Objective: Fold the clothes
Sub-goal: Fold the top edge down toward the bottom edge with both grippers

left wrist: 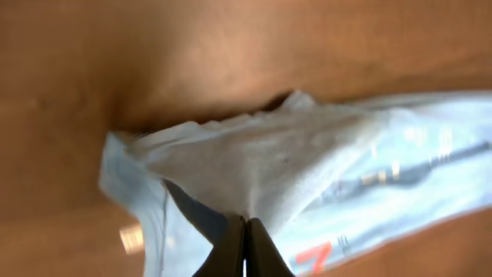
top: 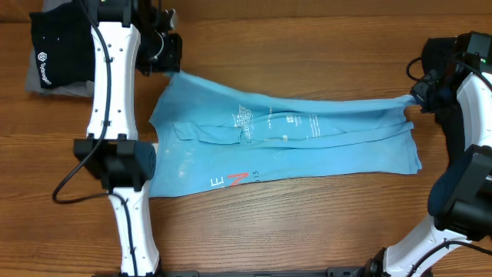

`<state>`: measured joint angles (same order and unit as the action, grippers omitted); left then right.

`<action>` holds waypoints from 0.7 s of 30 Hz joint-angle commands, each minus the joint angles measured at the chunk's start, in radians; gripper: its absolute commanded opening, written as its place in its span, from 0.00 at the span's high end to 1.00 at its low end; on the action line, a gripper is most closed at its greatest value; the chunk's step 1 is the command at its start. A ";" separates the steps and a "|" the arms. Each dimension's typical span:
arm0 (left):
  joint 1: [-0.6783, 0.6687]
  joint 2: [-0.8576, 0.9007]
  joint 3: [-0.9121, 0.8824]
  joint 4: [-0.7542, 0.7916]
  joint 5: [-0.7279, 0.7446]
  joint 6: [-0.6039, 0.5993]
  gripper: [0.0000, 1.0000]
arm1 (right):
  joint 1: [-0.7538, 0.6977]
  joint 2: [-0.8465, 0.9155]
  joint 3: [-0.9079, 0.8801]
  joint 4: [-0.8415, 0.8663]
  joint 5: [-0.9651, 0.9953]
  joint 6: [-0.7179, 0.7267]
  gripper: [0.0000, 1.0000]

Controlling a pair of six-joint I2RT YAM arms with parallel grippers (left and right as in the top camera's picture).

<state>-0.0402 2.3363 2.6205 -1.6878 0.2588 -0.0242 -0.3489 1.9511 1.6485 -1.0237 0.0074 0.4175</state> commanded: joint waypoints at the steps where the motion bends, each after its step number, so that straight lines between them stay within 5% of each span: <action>1: 0.007 -0.104 -0.162 -0.002 -0.026 -0.010 0.96 | 0.001 -0.040 0.023 -0.003 -0.003 -0.006 0.96; 8: 0.008 -0.219 -0.456 -0.002 -0.085 -0.010 0.96 | -0.005 -0.054 0.023 -0.064 -0.026 -0.029 0.96; 21: 0.031 -0.219 -0.689 0.089 -0.113 -0.026 0.96 | -0.124 -0.057 0.023 -0.136 -0.056 -0.117 0.96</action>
<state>-0.0319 2.1529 1.9602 -1.6127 0.1673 -0.0284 -0.4580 1.9362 1.6485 -1.1530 -0.0341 0.3492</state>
